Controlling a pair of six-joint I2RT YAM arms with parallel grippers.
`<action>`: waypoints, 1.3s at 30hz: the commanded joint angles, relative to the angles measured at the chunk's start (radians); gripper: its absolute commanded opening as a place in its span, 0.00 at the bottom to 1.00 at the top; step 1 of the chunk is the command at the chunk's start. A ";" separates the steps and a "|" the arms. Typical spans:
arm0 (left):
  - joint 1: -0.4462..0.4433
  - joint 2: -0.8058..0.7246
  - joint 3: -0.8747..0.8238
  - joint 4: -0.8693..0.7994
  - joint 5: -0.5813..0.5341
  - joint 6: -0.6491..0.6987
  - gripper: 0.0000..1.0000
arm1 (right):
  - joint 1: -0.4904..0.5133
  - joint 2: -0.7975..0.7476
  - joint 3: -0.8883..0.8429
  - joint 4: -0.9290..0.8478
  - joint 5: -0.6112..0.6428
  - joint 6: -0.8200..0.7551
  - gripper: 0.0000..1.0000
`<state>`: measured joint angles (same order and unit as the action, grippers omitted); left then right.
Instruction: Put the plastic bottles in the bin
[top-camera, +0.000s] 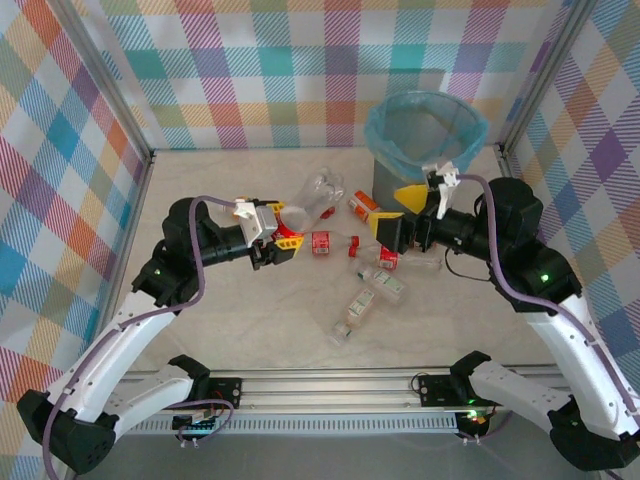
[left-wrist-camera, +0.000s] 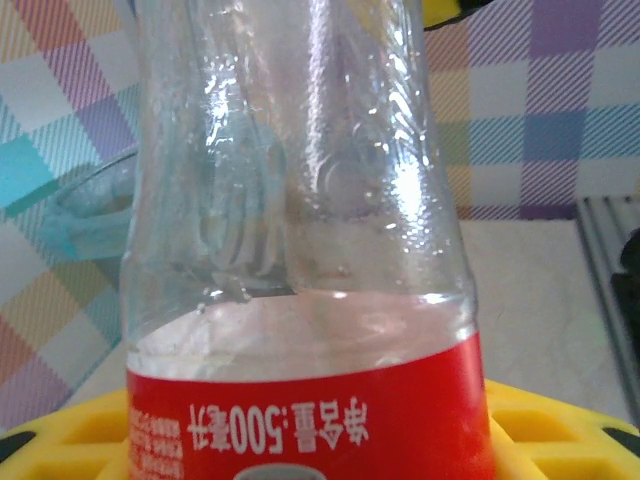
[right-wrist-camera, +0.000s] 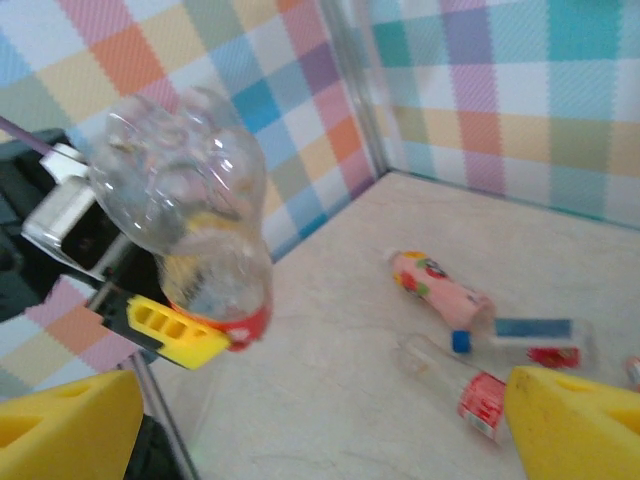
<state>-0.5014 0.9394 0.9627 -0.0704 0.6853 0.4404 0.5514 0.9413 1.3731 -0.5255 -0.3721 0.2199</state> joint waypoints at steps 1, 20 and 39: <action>-0.027 0.009 -0.022 0.087 0.051 -0.104 0.53 | 0.005 0.045 0.070 0.058 -0.153 -0.013 0.93; -0.091 0.046 0.026 -0.029 0.096 -0.079 0.54 | 0.109 0.227 0.194 0.011 -0.172 -0.036 0.92; -0.101 0.033 0.018 -0.034 0.043 -0.066 0.62 | 0.130 0.269 0.249 -0.046 -0.106 -0.088 0.56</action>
<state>-0.5953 0.9871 0.9604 -0.1051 0.7387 0.3557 0.6758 1.2079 1.5700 -0.5690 -0.4984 0.1440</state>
